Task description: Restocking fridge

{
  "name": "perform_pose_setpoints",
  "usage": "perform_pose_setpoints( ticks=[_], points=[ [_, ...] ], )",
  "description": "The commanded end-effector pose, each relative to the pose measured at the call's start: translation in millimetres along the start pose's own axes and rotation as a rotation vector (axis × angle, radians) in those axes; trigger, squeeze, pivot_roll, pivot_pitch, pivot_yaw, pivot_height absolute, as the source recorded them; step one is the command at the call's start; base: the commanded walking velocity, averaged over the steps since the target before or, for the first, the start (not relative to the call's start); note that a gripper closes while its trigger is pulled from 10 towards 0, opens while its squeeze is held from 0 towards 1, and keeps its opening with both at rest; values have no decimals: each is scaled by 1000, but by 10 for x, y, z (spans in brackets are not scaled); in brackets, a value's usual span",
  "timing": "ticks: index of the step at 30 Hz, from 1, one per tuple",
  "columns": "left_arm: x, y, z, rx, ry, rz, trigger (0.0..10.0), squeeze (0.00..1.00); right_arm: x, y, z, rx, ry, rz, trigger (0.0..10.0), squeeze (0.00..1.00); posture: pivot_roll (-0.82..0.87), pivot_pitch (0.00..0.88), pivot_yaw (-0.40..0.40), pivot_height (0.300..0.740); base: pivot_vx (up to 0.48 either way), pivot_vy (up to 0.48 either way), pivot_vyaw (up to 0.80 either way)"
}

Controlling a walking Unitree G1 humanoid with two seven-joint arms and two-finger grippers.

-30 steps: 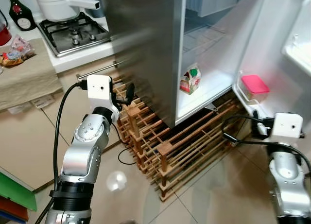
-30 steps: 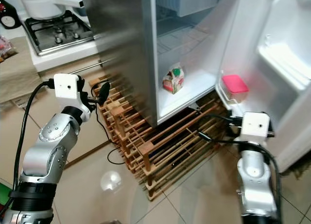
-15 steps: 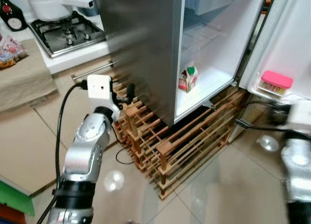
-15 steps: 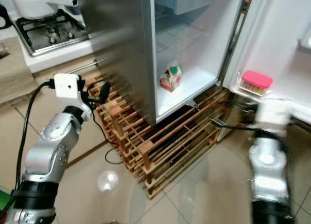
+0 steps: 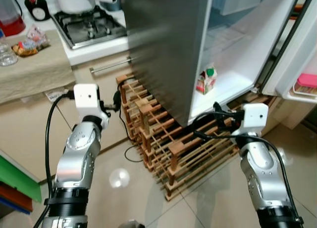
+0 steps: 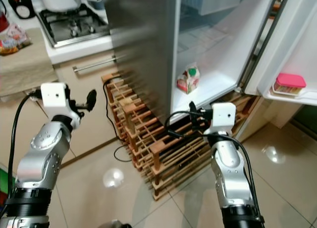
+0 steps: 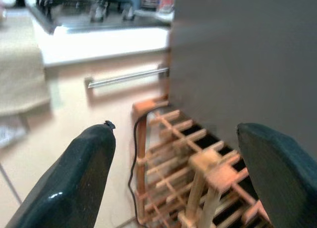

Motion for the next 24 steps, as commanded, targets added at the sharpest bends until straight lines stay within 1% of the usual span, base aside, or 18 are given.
perform_pose_setpoints(
  ticks=[1,2,4,5,7,8,10,13,18,19,20,21,24],
  points=[
    [-24,15,-19,18,2,-11,10000,0,-13,-4,-26,15,-21,-12,10000,0,-43,0,9,740,0,431,0],
    [-19,25,74,-8,-5,-4,10000,0,24,0,-80,52,-17,0,10000,0,-54,0,5,740,0,439,0],
    [-19,25,74,-8,-5,-4,10000,0,24,0,-80,52,-17,0,10000,0,-54,0,5,740,0,439,0],
    [-20,29,118,-23,-11,1,10000,0,37,1,-102,66,-19,5,10000,0,-54,0,5,740,0,435,0],
    [-51,9,187,-38,-14,5,10000,0,31,-4,-149,90,-25,6,10000,0,-69,0,8,740,0,0,0],
    [-51,9,187,-38,-14,5,10000,0,31,-4,-149,90,-25,6,10000,0,-69,0,8,740,0,0,0],
    [-77,-30,226,-34,-21,0,10000,0,21,-8,-198,108,-39,4,10000,0,-77,0,12,740,0,0,0],
    [-4,-48,291,-64,-39,31,10000,0,49,17,-246,133,-56,13,10000,0,-86,0,16,740,0,0,0],
    [15,-64,261,-45,-72,41,10000,0,-13,55,-238,138,-56,-7,10000,0,-85,0,14,740,0,0,0],
    [-11,-57,226,-19,-102,35,10000,0,-33,53,-236,135,-59,-12,10000,0,-77,0,12,740,0,0,0],
    [-11,-57,226,-19,-102,35,10000,0,-33,53,-236,135,-59,-12,10000,0,-77,0,12,740,0,0,0],
    [-37,-46,154,24,-132,32,10000,0,-47,35,-254,134,-59,-14,10000,0,-66,0,13,740,244,0,0],
    [-35,-38,101,51,-133,38,10000,0,-39,10,-272,131,-59,-7,10000,0,-55,0,15,740,297,0,0]
  ],
)
Point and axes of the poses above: a point about 5 cm out from each wrist's last joint towards the gripper, its own y axis pointing back from the gripper into the wrist, its own x axis along the axis of the wrist's last joint, z = x × y, the point moved 1 cm from there along -y, pointing out of the wrist towards the gripper, and after that the axes turned 15 degrees about y, right-handed, at the moved point
